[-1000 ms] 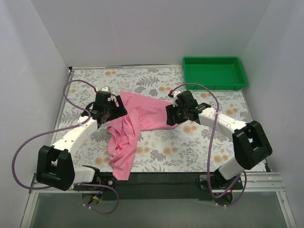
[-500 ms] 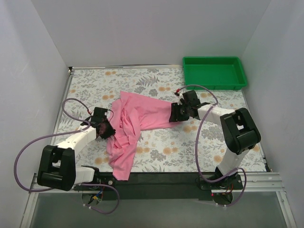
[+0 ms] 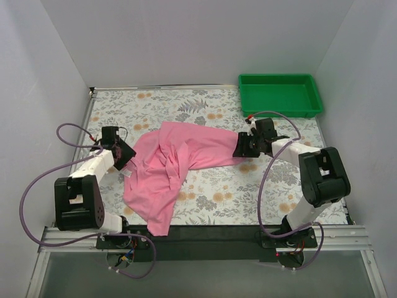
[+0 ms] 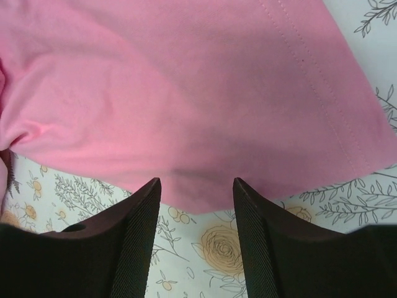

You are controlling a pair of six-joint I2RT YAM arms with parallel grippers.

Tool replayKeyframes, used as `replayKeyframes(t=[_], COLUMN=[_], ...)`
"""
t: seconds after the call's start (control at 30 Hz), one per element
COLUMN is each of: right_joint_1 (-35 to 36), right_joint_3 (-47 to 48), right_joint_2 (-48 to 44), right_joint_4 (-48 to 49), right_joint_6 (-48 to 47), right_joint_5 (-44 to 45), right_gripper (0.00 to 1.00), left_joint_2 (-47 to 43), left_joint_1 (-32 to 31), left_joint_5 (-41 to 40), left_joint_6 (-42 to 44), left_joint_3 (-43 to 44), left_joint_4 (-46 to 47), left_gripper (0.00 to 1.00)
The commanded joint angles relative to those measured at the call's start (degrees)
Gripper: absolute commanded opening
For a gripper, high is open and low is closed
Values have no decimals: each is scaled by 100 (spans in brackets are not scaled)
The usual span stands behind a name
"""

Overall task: Fold and stack the t-shirts
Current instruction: Flatten the tshirt out

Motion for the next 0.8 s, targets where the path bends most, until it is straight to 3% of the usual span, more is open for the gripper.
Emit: replayKeyframes(t=[0.0, 0.03, 0.1, 0.23, 0.5, 0.77], right_joint_1=[5, 23, 41, 41, 32, 32], right_joint_3=[63, 54, 19, -121, -569, -1044], right_joint_2=[-612, -727, -1079, -1694, -3135, -4366], right_joint_4=[-227, -306, -385, -657, -1272, -1774], right_joint_6=[-171, -188, -206, -206, -320, -136], right_joint_5=[28, 28, 45, 37, 28, 151], right_gripper=[50, 51, 52, 56, 60, 61], left_joint_2=[-337, -390, -452, -252, 997, 2113], left_joint_1=[-49, -206, -496, -1190, -1421, -1482], left_joint_5=[177, 404, 564, 785, 723, 653], left_joint_6=[105, 139, 210, 236, 614, 869], left_joint_3=[566, 741, 883, 1199, 1945, 2588], left_joint_4=[113, 105, 105, 140, 579, 597], left_gripper=[56, 66, 71, 71, 49, 38])
